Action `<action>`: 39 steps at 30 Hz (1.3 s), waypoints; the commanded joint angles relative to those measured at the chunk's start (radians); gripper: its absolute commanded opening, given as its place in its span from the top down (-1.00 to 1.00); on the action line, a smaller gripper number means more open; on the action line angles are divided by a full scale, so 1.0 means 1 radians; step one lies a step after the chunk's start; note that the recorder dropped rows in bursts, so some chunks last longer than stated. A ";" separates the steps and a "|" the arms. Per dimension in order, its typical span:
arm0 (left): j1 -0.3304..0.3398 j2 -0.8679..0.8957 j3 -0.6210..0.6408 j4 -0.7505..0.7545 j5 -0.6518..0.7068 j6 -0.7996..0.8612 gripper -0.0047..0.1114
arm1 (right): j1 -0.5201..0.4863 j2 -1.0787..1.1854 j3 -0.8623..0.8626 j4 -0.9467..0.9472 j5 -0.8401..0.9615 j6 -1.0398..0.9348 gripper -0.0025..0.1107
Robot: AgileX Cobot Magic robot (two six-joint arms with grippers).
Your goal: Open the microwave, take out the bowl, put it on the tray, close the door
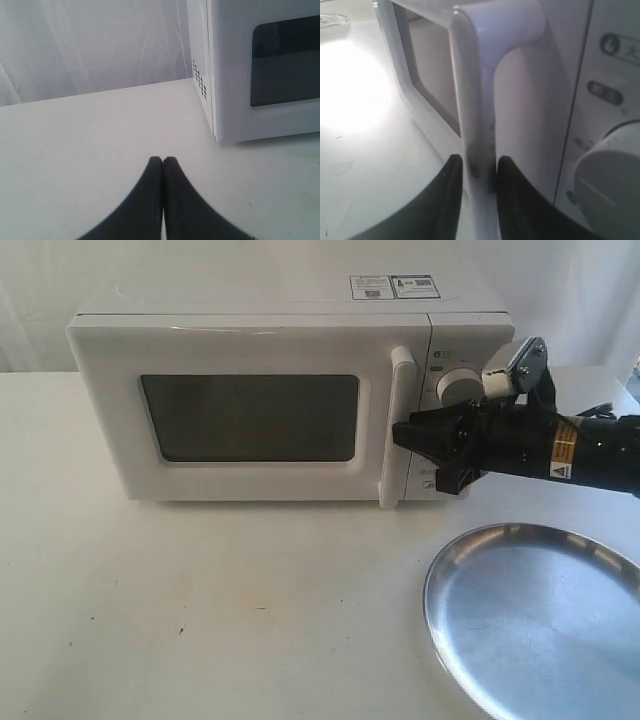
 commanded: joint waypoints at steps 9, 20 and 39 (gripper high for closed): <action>0.000 -0.002 -0.003 -0.008 -0.004 0.000 0.92 | 0.091 0.013 -0.020 0.112 -0.027 -0.170 0.96; 0.000 -0.002 -0.003 -0.008 -0.004 0.000 0.92 | 0.091 0.013 -0.032 -0.141 -0.163 -0.178 0.96; 0.000 -0.002 -0.003 -0.008 -0.004 0.000 0.92 | 0.123 -0.081 -0.030 -0.324 -0.163 -0.129 0.96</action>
